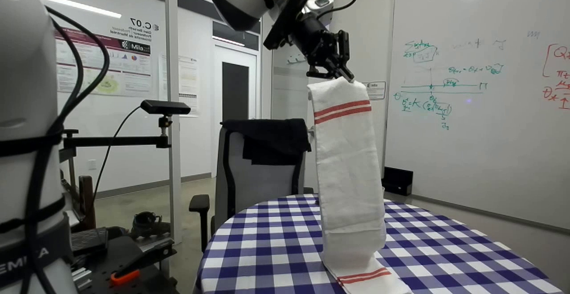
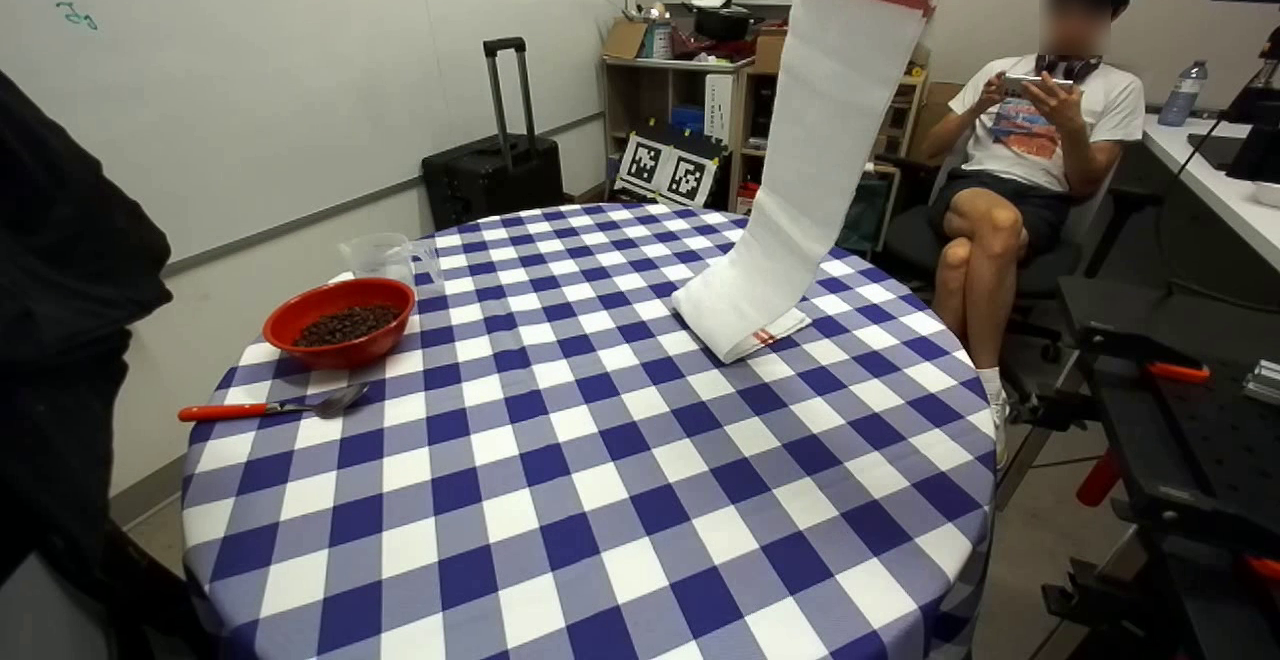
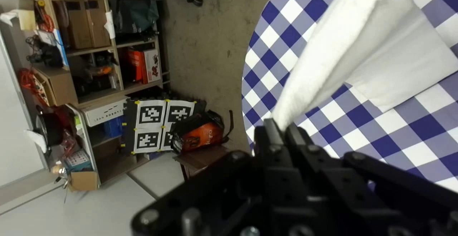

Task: Fold the towel on the table.

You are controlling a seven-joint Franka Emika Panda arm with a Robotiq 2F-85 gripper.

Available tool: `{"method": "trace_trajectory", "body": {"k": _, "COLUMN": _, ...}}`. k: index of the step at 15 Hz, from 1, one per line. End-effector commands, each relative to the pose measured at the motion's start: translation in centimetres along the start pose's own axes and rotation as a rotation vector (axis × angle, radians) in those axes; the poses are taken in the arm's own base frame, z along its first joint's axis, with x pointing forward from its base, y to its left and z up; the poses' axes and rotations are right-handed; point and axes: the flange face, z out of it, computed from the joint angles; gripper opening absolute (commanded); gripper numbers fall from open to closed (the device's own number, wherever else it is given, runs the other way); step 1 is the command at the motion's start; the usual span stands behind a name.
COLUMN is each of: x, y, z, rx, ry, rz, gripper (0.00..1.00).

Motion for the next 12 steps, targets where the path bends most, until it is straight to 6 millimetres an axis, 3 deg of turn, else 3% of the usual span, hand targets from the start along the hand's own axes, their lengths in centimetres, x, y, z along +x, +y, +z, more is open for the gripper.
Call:
{"method": "trace_trajectory", "body": {"k": 1, "x": 3.8, "y": -1.6, "z": -0.5, "rx": -0.055, "ry": 0.041, "rz": -0.023, "gripper": 0.01}}
{"method": "trace_trajectory", "body": {"k": 6, "x": 6.5, "y": -2.0, "z": 1.1, "rx": -0.143, "ry": 0.033, "rz": -0.05, "gripper": 0.01}}
{"method": "trace_trajectory", "body": {"k": 12, "x": 8.2, "y": -2.8, "z": 3.6, "rx": -0.189, "ry": -0.015, "rz": -0.065, "gripper": 0.01}}
